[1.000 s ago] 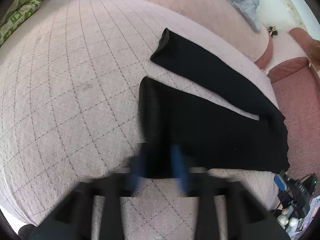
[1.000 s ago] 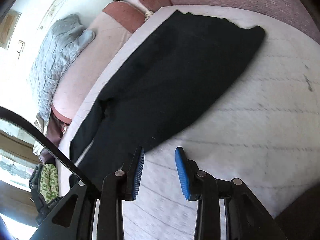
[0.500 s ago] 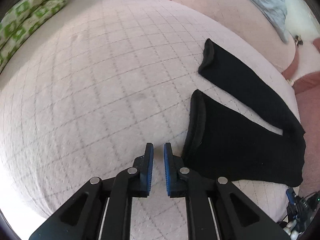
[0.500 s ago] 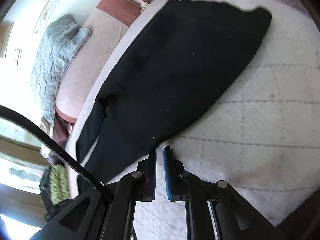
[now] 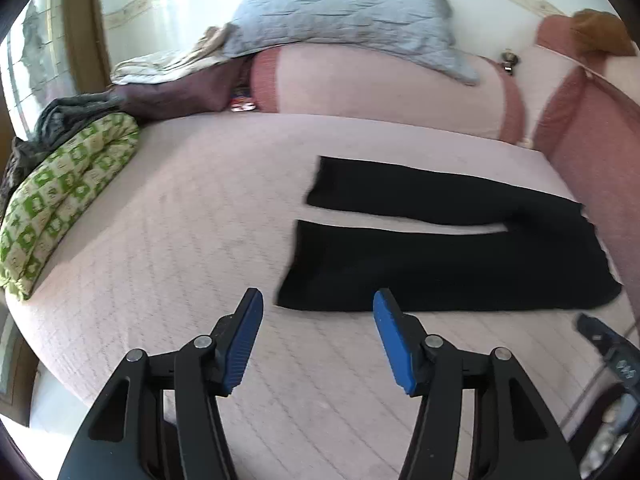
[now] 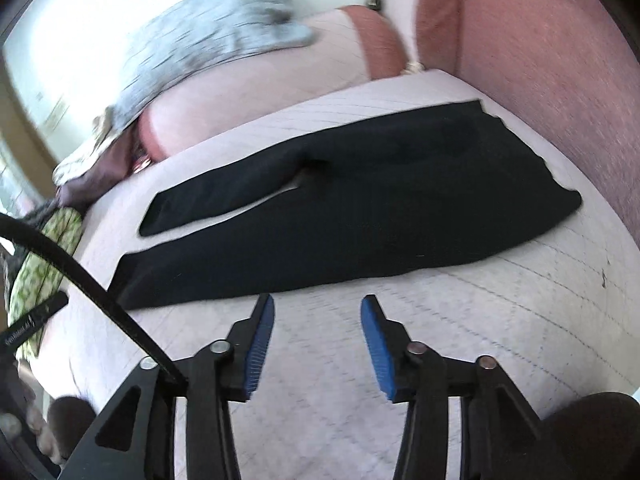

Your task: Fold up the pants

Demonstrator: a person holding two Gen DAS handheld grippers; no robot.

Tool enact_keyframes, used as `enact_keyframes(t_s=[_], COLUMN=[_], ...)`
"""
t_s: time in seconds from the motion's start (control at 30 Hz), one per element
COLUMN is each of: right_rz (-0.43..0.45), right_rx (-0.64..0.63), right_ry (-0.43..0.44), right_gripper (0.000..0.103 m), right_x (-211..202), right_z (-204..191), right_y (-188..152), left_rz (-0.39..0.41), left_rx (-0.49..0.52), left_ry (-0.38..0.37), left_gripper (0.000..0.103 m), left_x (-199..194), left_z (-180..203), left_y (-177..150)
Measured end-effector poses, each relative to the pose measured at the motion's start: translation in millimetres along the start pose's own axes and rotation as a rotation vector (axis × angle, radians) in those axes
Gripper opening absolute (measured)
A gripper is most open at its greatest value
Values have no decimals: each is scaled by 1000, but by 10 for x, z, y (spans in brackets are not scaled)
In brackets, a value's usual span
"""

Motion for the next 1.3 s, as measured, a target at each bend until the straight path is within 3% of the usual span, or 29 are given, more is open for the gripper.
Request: enact_keyframes(t_s=[0.17, 0.97, 1.3], right_rz=[-4, -18, -15], right_rx=[-63, -27, -22], right_ry=[3, -2, -9], right_gripper=[58, 66, 69], right_x=[-12, -27, -45], right_z=[-152, -17, 29], right_y=[-67, -110, -78], left_rz=[14, -25, 28], left_rx=[37, 33, 5], left_ry=[7, 11, 5], left_gripper=[57, 60, 60], left_x=[-130, -135, -221], left_z=[159, 255, 314], left_y=[-11, -72, -1])
Point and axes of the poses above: each gripper's, at about its wrist camera, not at the fingertips, and x roughly the way its jaws point, z to its right, y to its top, the point moved 5 cm from there along x, roughly the way its jaws point, and after that the axes turned 1 degree about -x, right-handed, at the moved point
